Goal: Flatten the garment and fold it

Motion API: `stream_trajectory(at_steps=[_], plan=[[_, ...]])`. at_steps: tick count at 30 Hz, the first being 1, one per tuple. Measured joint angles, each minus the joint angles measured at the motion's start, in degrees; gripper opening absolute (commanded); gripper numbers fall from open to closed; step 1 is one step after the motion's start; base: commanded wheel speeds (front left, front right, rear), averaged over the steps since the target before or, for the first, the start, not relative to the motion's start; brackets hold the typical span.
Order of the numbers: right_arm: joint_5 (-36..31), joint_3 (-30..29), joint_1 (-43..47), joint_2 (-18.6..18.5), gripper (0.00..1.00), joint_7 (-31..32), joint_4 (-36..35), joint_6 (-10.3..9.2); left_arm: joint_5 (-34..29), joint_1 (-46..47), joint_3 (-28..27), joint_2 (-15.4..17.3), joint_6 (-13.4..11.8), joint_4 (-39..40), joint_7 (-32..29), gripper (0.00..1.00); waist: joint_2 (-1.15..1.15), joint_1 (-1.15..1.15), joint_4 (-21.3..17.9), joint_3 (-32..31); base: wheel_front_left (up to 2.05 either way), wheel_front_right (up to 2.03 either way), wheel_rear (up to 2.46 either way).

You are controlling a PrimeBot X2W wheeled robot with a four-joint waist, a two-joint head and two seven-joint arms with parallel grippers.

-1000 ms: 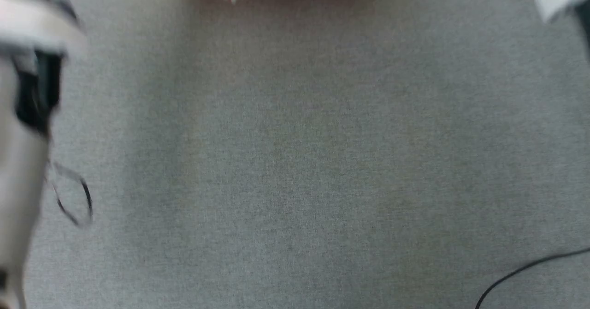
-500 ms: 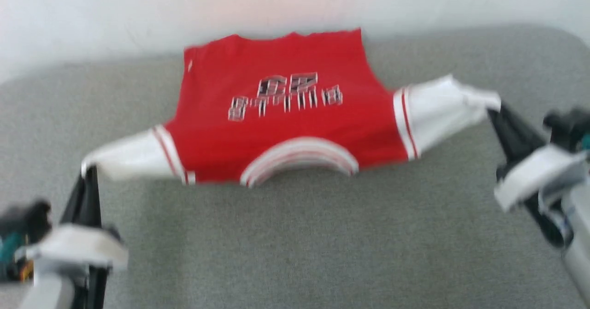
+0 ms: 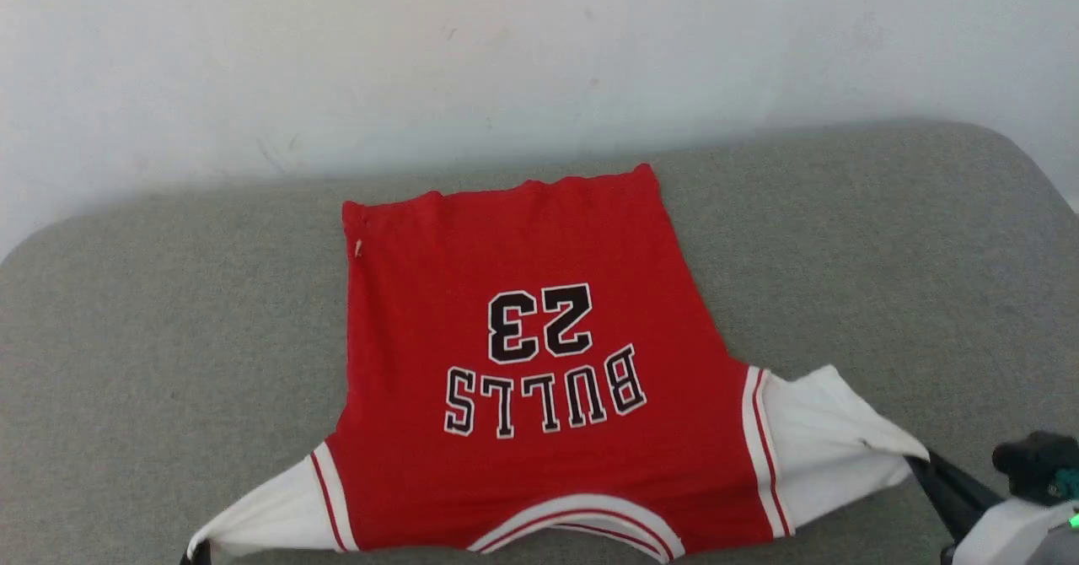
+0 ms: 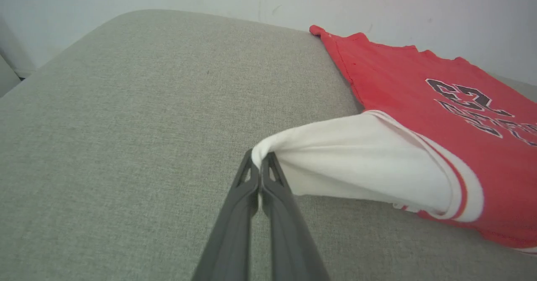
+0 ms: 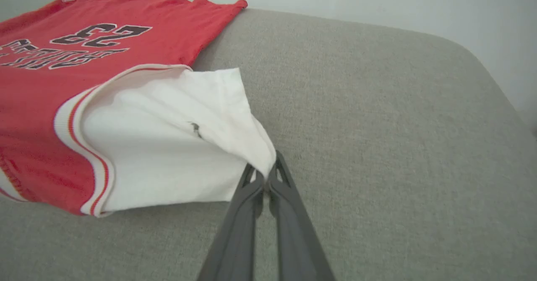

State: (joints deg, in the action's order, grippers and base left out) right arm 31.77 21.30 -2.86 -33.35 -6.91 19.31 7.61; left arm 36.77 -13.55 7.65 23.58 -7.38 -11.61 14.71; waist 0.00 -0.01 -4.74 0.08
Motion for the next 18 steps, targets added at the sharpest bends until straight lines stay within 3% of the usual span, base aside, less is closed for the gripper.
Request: stream_trajectory(at_steps=[9, 15, 16, 17, 18], plan=[[-0.7, -0.3, 12.4, 0.3, 0.00, 4.4, -0.2, 0.01, 0.7, -4.9, 1.1, -2.3, -0.2, -4.6, 0.0, 0.00, 0.00, 0.01, 0.2, -0.6, 0.00, 0.00, 0.00], [-0.3, 0.1, 14.6, 1.2, 0.00, 4.9, 0.0, 0.01, 0.4, -5.2, 1.7, -3.2, 0.4, -7.1, 0.0, 0.00, 0.00, 0.01, 0.6, -1.0, 0.00, 0.00, 0.00], [-0.3, -0.4, 14.6, 1.4, 0.18, 4.8, -0.1, 0.01, 0.2, -5.2, 1.6, -3.4, 0.6, -7.1, 0.0, 0.00, 0.00, 0.01, 0.7, -1.1, 0.00, 0.00, 0.00], [-0.3, -0.8, 14.6, 1.4, 0.48, 4.8, -0.3, 0.01, -0.1, -5.1, 1.6, -3.5, 0.8, -7.1, 0.0, 0.00, 0.00, 0.01, 0.8, -1.2, 0.00, 0.00, 0.00], [-0.4, -1.4, 14.5, 1.4, 1.00, 4.7, -0.6, 0.01, -0.5, -5.0, 1.5, -3.5, 0.8, -7.0, 0.0, 0.00, 0.00, 0.01, 0.9, -1.3, 0.00, 0.00, 0.00]])
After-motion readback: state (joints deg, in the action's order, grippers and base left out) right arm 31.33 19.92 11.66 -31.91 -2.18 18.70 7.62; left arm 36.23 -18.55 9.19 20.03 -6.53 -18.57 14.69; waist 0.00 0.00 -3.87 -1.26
